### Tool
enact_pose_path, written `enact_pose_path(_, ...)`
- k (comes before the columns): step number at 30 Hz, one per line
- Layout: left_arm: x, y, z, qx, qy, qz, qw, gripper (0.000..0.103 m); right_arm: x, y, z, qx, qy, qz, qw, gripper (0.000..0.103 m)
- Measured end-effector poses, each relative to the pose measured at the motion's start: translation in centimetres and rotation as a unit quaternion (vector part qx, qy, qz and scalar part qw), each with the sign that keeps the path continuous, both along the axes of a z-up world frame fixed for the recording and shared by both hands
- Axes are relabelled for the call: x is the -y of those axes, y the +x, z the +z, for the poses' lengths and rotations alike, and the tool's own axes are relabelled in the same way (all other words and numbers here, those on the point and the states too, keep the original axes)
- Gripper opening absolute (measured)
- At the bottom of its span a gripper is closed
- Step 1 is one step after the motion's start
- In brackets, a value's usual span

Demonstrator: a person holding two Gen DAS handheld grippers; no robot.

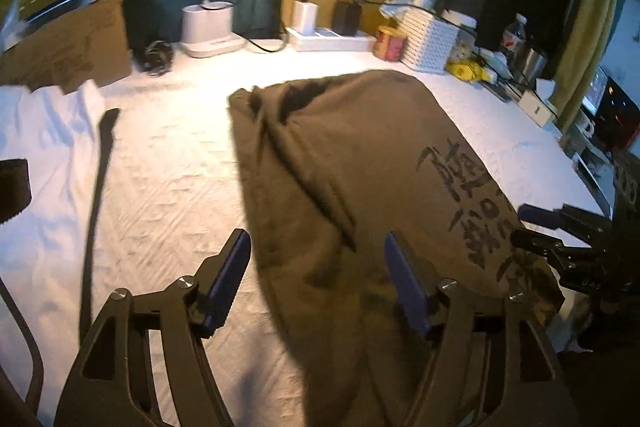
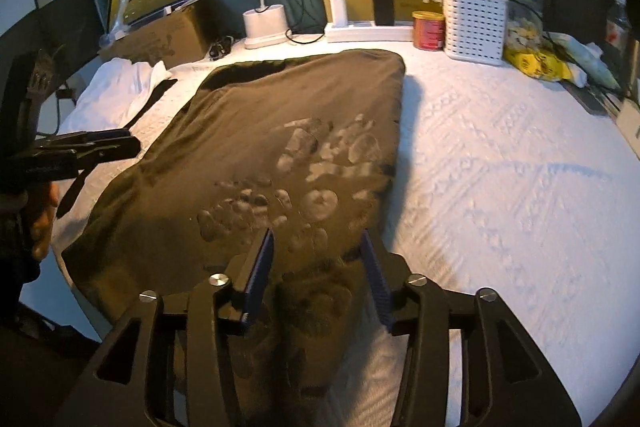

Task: Fold small clothes
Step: 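Move both open tools over the shirt toward its edge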

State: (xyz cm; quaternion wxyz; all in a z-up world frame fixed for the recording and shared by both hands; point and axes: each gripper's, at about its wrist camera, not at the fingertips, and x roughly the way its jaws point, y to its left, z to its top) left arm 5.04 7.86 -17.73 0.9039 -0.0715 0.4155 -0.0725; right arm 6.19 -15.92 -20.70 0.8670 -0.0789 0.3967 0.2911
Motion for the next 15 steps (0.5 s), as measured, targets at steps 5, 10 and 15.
enact_pose_path(5, 1.2, 1.9, -1.9, -0.047, 0.04, -0.012, 0.9981, 0.069, 0.0, 0.9, -0.9, -0.017, -0.008, 0.005, 1.0, 0.051)
enact_pose_path(10, -0.6, 2.8, -2.5, -0.064, 0.009, 0.01, 0.9979, 0.075, 0.2, 1.5, -0.8, -0.026, -0.002, 0.009, 1.0, 0.051)
enact_pose_path(15, -1.8, 3.4, -1.4, -0.045, 0.016, 0.028, 0.9985, 0.075, 0.2, 2.4, -0.2, -0.019, -0.002, 0.003, 1.0, 0.051)
